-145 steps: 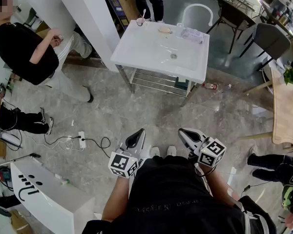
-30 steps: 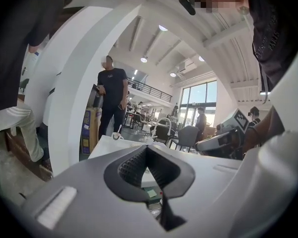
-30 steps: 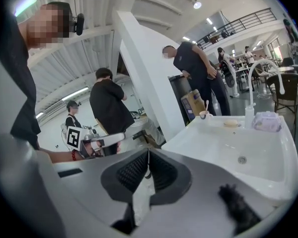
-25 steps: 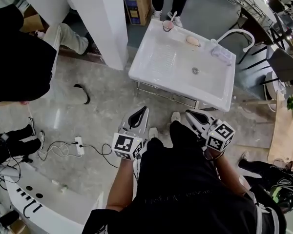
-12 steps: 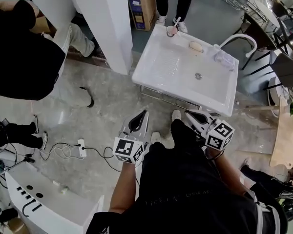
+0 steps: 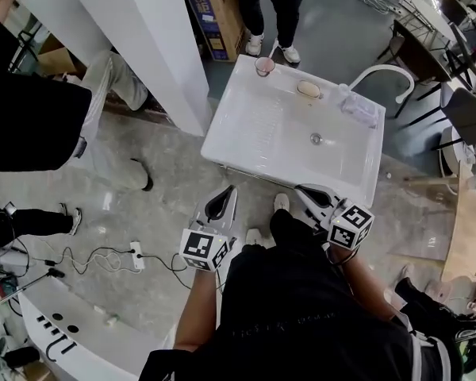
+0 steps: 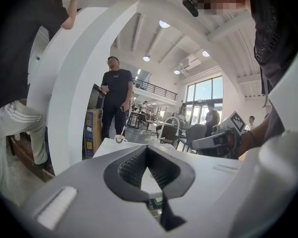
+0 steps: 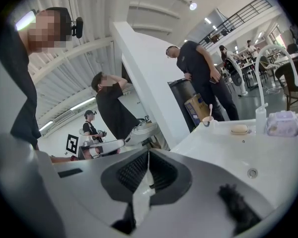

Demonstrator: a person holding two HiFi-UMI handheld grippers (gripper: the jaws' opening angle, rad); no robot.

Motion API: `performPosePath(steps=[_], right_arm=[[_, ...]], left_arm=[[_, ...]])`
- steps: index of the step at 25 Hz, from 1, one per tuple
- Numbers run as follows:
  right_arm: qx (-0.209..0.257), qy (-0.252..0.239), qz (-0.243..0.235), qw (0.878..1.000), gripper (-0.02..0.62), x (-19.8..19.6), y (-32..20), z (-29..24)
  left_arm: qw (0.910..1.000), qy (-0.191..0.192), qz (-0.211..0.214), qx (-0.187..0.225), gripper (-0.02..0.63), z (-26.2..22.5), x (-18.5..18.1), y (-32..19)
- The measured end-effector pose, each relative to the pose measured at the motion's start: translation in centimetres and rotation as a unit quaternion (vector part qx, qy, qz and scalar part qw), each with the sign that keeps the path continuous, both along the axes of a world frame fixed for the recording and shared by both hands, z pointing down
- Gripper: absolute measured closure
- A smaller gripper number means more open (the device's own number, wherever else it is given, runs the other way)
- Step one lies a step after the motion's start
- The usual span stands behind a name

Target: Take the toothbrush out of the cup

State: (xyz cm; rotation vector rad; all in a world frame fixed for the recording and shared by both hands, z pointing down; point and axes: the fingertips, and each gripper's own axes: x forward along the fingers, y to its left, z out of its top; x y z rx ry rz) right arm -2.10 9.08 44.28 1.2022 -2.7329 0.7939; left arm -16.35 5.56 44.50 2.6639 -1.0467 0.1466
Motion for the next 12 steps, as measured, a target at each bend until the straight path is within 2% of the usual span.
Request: performPosePath(steps=[5, 9, 12], right_arm=[[-0.007, -0.006, 0.008, 1.0, 0.58, 3.6, -3.6, 1.1], [-0.007, -0.004, 0.007, 1.0, 0.58, 6.6, -7.1, 2.0], [-0.016, -0.006, 0.004, 1.0, 0.58, 8.6, -9.2, 2.7]], left_arm=[[1.0, -0.008, -0.002, -0.005, 0.6, 0.2, 2.8, -3.7], [0.9997, -0.018, -0.013, 0.012, 0.6, 0.0, 5.1, -7.1], [0.9996, -0.024, -0.01, 0.008, 0.6, 0.0, 7.0, -9.0]])
